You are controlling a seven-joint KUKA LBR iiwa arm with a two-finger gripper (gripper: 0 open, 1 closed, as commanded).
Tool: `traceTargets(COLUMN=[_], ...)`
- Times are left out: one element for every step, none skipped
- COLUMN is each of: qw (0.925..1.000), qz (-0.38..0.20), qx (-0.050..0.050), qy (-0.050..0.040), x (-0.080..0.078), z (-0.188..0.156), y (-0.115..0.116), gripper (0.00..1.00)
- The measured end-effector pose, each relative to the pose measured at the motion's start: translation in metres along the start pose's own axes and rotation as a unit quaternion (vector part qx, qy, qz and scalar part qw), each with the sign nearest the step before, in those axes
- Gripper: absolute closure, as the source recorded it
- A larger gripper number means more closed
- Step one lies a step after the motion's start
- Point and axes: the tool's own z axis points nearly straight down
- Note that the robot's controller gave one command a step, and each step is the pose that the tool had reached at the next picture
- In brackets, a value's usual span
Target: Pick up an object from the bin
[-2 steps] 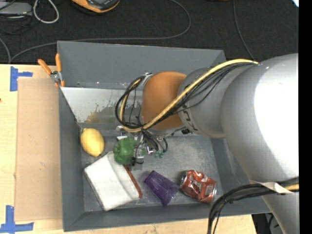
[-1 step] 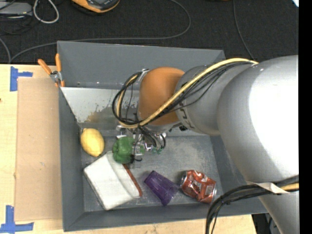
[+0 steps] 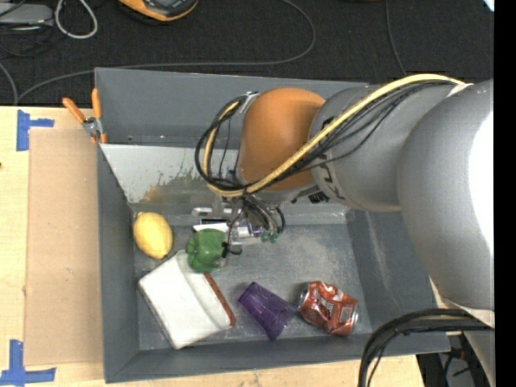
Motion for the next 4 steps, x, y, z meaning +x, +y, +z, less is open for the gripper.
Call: traceTargets(qw=[0.9999, 0.9976, 0.9976, 0.9973], qz=[-0.009, 0.070, 0.069, 0.073], qx=[0.002, 0.000, 0.000, 0.000], qy=[0.0066, -0.0022, -0.0023, -0.0017], x=[0.001, 0.006, 0.006, 0.005], z=[0.069, 0.066, 0.066, 0.066], y=[-0.005, 0.010, 0.010, 0.010], gripper=[0.00, 1.00, 1.00, 1.00])
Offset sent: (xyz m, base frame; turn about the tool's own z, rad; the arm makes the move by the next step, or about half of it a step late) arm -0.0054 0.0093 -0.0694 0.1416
